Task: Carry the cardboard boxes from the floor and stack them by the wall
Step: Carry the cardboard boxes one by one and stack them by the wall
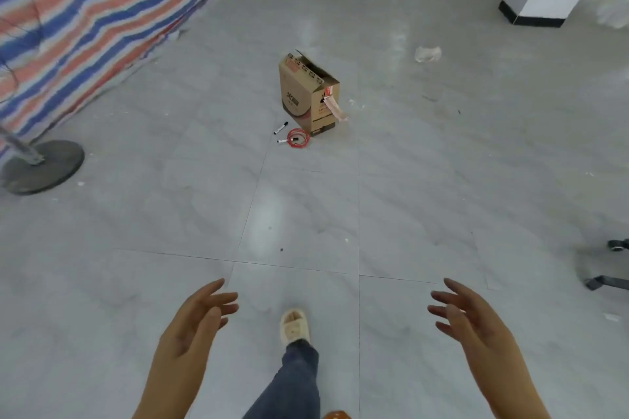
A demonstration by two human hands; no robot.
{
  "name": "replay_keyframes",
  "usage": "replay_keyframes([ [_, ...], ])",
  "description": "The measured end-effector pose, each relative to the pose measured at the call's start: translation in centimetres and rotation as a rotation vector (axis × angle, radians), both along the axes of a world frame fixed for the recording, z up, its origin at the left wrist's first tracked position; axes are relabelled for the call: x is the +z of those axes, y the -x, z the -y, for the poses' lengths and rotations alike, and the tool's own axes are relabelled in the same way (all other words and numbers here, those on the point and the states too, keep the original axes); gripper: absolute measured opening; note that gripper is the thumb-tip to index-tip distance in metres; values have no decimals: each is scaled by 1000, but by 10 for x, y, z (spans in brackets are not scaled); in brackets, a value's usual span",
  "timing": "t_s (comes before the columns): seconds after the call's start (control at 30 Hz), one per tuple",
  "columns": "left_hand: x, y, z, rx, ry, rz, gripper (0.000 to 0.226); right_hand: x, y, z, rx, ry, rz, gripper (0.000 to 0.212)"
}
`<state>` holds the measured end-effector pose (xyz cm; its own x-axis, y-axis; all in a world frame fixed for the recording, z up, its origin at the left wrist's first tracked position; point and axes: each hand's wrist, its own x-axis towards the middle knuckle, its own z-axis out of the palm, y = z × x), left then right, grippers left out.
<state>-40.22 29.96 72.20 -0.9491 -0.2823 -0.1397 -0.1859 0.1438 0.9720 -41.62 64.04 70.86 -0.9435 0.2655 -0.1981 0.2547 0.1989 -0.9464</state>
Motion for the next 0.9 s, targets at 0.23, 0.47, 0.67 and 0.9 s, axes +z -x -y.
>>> replay_keyframes([
  [0.23, -11, 184, -2, 4, 32, 26, 31, -20, 162, -15, -90, 64, -14, 31],
  [0.47, 13, 381, -24, -92, 79, 11, 31, -6, 336, -35, -139, 80, -27, 27],
  [0.67, -1, 506, -68, -98, 58, 65, 32, -25, 462, -69, -129, 92, 40, 27],
  [0.9, -11, 633, -144, 51, 16, 109, 32, -19, 642, -143, 26, 36, 54, 25],
])
